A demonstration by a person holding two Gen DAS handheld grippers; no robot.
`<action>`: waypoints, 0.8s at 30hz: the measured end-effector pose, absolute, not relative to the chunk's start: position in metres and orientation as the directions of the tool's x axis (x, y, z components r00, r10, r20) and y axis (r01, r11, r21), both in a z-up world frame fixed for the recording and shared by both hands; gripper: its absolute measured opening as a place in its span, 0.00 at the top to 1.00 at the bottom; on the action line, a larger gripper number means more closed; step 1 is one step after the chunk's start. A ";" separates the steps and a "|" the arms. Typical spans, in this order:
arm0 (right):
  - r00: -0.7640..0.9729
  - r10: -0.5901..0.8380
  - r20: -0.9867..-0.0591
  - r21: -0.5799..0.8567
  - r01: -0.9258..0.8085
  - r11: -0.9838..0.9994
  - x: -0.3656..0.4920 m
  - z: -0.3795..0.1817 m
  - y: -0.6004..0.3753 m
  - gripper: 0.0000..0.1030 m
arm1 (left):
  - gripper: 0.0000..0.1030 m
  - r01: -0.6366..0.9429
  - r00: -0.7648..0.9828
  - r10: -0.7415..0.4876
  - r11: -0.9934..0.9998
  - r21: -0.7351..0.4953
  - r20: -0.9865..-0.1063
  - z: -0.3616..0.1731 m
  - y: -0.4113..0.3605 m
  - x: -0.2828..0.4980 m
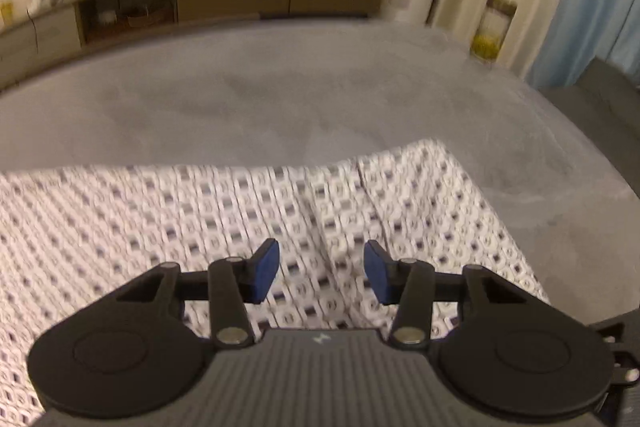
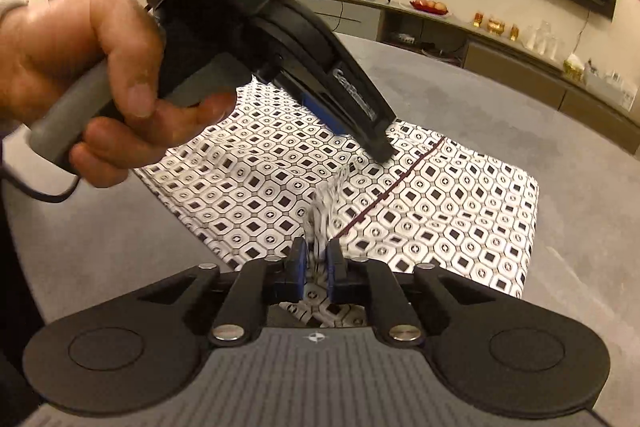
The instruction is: Fold clothes
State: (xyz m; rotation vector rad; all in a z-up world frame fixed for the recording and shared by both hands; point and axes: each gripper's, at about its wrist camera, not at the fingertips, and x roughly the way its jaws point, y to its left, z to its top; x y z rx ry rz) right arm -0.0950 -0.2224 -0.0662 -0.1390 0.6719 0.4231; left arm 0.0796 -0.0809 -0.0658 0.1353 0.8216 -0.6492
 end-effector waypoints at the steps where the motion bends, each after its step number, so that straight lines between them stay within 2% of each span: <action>1: 0.711 0.361 -0.604 0.062 -0.409 0.910 -0.096 -0.060 -0.229 0.83 | 0.55 0.597 0.494 -0.503 0.789 -0.145 -0.709 -0.061 -0.081 0.078; 3: 0.745 0.370 -0.555 0.150 -0.348 0.925 -0.096 -0.051 -0.247 0.83 | 0.55 0.627 0.473 -0.524 0.765 -0.147 -0.709 -0.060 -0.085 0.075; 5: 0.769 0.324 -0.551 0.196 -0.258 0.946 -0.092 -0.052 -0.264 0.83 | 0.55 0.648 0.439 -0.509 0.750 -0.131 -0.740 -0.071 -0.093 0.075; 10: 0.720 0.192 -0.667 0.144 -0.128 0.981 -0.082 -0.073 -0.272 0.83 | 0.55 0.700 0.448 -0.459 0.714 -0.018 -0.767 -0.094 -0.108 0.063; 12: 0.736 0.178 -0.653 0.142 -0.112 0.983 -0.086 -0.067 -0.273 0.80 | 0.55 0.708 0.429 -0.462 0.705 -0.028 -0.776 -0.093 -0.110 0.062; 14: 0.763 0.133 -0.633 0.132 -0.064 0.989 -0.091 -0.066 -0.276 0.49 | 0.53 0.728 0.431 -0.457 0.686 0.001 -0.778 -0.094 -0.111 0.058; 15: 0.772 0.101 -0.628 0.124 -0.029 0.992 -0.092 -0.066 -0.279 0.23 | 0.53 0.734 0.431 -0.455 0.679 0.010 -0.779 -0.093 -0.111 0.056; 16: 0.776 0.076 -0.626 0.120 0.000 0.993 -0.091 -0.068 -0.282 0.16 | 0.53 0.740 0.430 -0.453 0.672 0.018 -0.781 -0.093 -0.110 0.054; 18: 0.764 0.066 -0.642 0.123 0.018 0.992 -0.087 -0.072 -0.285 0.18 | 0.53 0.754 0.428 -0.461 0.657 0.025 -0.778 -0.089 -0.106 0.051; 19: 0.753 0.067 -0.654 0.120 0.017 0.993 -0.086 -0.076 -0.284 0.25 | 0.53 0.760 0.426 -0.465 0.649 0.028 -0.776 -0.087 -0.104 0.049; 20: 0.742 0.067 -0.667 0.112 0.011 0.994 -0.086 -0.080 -0.281 0.36 | 0.54 0.753 0.435 -0.475 0.657 0.019 -0.765 -0.082 -0.098 0.048; 21: 0.740 0.063 -0.670 0.093 -0.001 0.996 -0.086 -0.082 -0.277 0.53 | 0.52 0.740 0.442 -0.491 0.672 -0.004 -0.750 -0.076 -0.092 0.051; 22: 0.746 0.050 -0.664 0.062 -0.012 0.998 -0.085 -0.081 -0.272 0.77 | 0.50 0.724 0.447 -0.511 0.689 -0.039 -0.734 -0.069 -0.085 0.056; 24: 0.780 0.020 -0.625 -0.008 -0.032 0.999 -0.090 -0.074 -0.260 0.87 | 0.43 0.684 0.454 -0.557 0.718 -0.130 -0.695 -0.055 -0.073 0.067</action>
